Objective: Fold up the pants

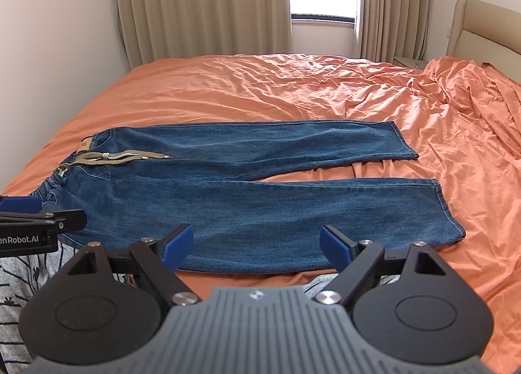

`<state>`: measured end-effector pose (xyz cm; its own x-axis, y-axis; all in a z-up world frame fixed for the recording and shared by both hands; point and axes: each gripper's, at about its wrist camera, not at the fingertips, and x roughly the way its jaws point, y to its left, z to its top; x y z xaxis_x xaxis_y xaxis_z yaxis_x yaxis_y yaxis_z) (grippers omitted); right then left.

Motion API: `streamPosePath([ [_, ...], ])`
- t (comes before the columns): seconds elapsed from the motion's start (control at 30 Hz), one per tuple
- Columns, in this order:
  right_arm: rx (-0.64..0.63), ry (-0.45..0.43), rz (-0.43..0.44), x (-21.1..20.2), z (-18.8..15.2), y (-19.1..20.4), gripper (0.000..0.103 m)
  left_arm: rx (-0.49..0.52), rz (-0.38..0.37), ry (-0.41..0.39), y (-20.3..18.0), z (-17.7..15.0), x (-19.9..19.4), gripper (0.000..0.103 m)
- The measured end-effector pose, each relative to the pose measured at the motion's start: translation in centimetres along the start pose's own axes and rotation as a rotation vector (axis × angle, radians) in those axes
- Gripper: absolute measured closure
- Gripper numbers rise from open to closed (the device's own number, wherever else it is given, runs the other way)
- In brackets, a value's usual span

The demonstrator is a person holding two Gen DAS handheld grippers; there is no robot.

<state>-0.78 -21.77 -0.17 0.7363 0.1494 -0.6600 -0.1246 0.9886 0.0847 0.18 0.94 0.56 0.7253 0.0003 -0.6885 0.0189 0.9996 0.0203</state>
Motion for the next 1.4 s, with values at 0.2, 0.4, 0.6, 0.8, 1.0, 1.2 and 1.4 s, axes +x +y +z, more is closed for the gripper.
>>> streamPosePath([
  [0.2, 0.004, -0.002, 0.001, -0.07, 0.02, -0.23, 0.022, -0.001, 0.006, -0.001, -0.48, -0.25, 0.10, 0.007],
  [0.4, 0.006, 0.000, -0.001, -0.08, 0.03, -0.19, 0.022, 0.000, 0.006, -0.002, -0.53, -0.09, 0.00, 0.007],
  [0.6, 0.007, -0.002, 0.000, -0.15, 0.05, -0.23, 0.022, -0.001, 0.008, -0.001, -0.60, -0.41, 0.09, 0.007],
  [0.8, 0.007, -0.003, 0.000, -0.18, 0.10, -0.36, 0.022, 0.001, 0.007, -0.001, -0.59, -0.39, 0.09, 0.007],
  [1.0, 0.007, -0.003, 0.000, -0.21, 0.08, -0.44, 0.022, -0.002, 0.007, -0.001, -0.58, -0.40, 0.09, 0.007],
  [1.2, 0.007, -0.004, 0.001, -0.23, 0.05, -0.50, 0.022, 0.000, 0.008, -0.002, -0.60, -0.41, 0.09, 0.007],
  [1.4, 0.007, -0.004, 0.001, -0.22, 0.06, -0.46, 0.022, 0.000, 0.008, -0.002, -0.55, -0.42, 0.06, 0.007],
])
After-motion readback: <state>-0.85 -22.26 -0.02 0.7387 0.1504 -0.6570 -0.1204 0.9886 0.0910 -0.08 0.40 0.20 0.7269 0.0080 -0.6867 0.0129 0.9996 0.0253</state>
